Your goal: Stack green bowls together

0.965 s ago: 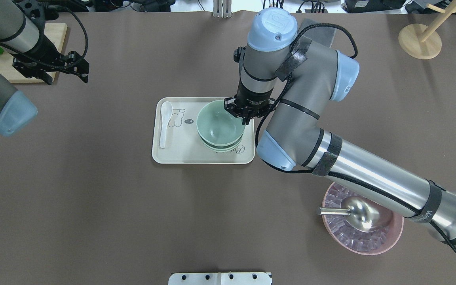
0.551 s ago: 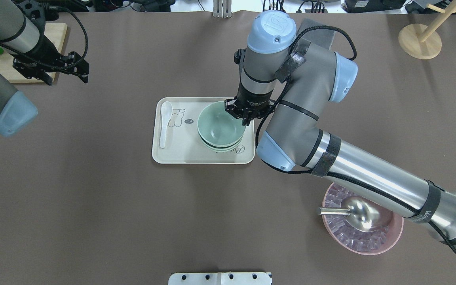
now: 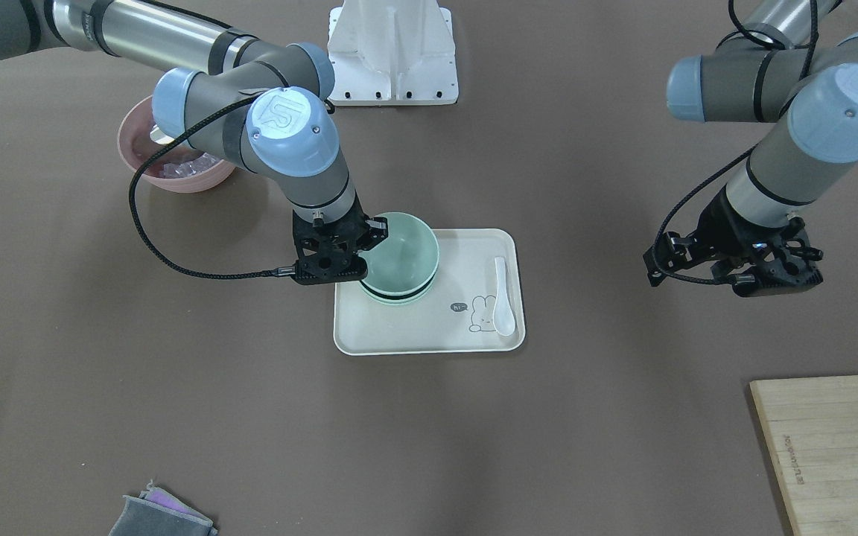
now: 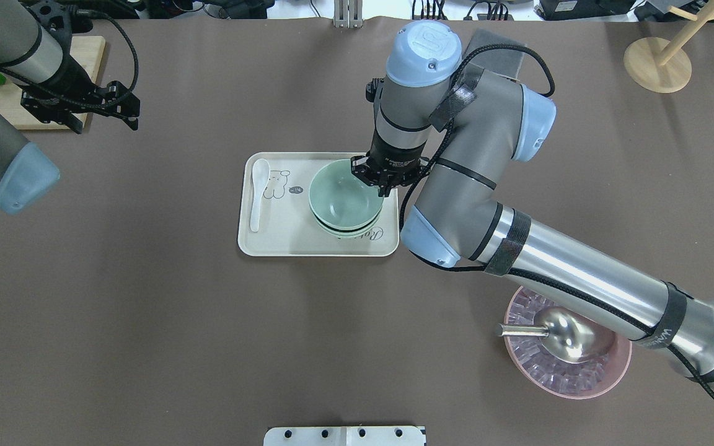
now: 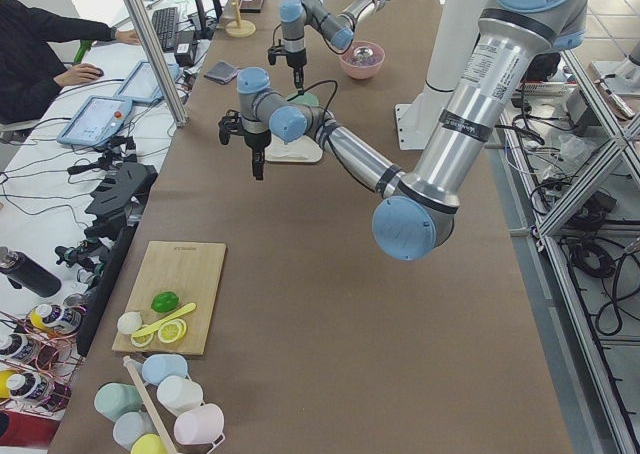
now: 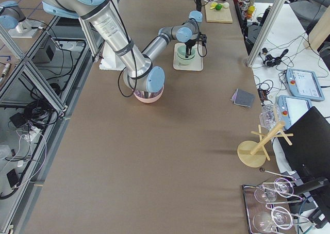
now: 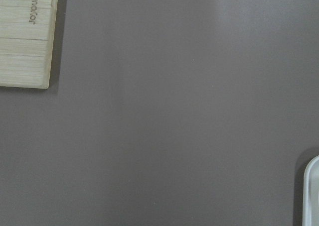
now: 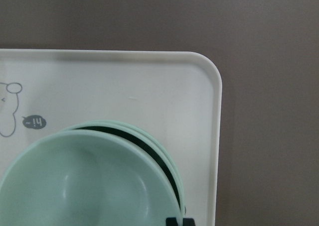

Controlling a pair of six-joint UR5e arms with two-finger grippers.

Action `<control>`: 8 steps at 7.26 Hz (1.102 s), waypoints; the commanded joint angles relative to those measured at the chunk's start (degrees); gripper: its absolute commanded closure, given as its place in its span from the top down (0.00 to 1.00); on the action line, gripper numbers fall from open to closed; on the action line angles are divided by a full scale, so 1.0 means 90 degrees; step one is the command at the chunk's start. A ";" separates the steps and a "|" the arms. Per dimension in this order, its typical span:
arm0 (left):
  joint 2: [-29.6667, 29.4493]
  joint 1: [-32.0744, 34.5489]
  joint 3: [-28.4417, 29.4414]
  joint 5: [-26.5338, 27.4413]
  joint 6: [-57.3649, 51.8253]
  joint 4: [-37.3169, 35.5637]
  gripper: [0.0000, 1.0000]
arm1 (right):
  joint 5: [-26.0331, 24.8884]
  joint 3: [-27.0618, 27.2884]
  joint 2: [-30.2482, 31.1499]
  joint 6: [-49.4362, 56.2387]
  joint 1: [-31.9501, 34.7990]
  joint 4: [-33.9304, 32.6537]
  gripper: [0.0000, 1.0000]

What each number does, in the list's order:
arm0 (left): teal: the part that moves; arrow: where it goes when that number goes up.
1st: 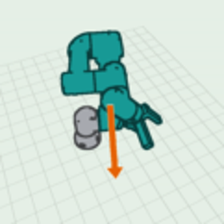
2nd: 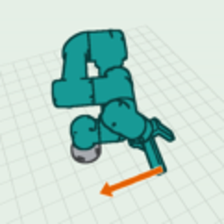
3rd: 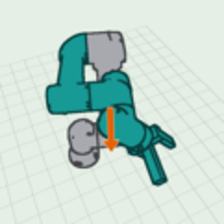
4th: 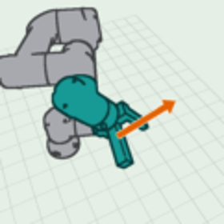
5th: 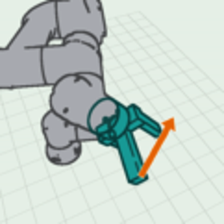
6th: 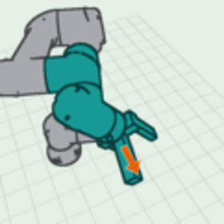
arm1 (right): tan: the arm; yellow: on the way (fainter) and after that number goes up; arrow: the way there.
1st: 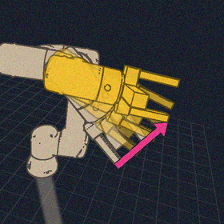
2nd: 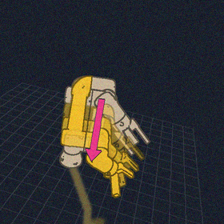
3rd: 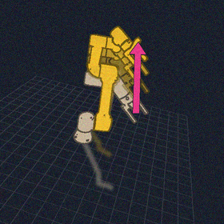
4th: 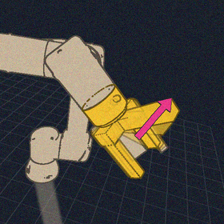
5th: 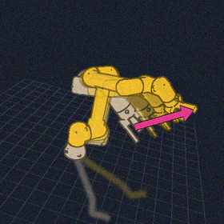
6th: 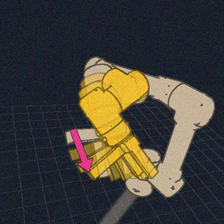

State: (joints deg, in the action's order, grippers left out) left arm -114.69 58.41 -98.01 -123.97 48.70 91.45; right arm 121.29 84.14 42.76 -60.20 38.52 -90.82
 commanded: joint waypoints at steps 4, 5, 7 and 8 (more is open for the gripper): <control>0.0000 -0.0005 0.0002 0.0005 0.0038 0.0005 0.98 | -0.0010 -0.0052 -0.0005 0.0009 -0.0012 0.0023 0.00; 0.0000 -0.0005 0.0002 0.0005 0.0038 0.0005 0.98 | -0.0010 -0.0100 0.0005 -0.0001 -0.0012 0.0245 0.00; 0.0000 -0.0005 0.0002 0.0005 0.0038 0.0005 0.98 | -0.0010 -0.0179 -0.0005 -0.0001 -0.0012 0.0277 0.00; 0.0000 -0.0005 0.0002 0.0005 0.0038 0.0005 0.98 | -0.0010 -0.0179 0.0005 -0.0010 -0.0012 0.0277 0.00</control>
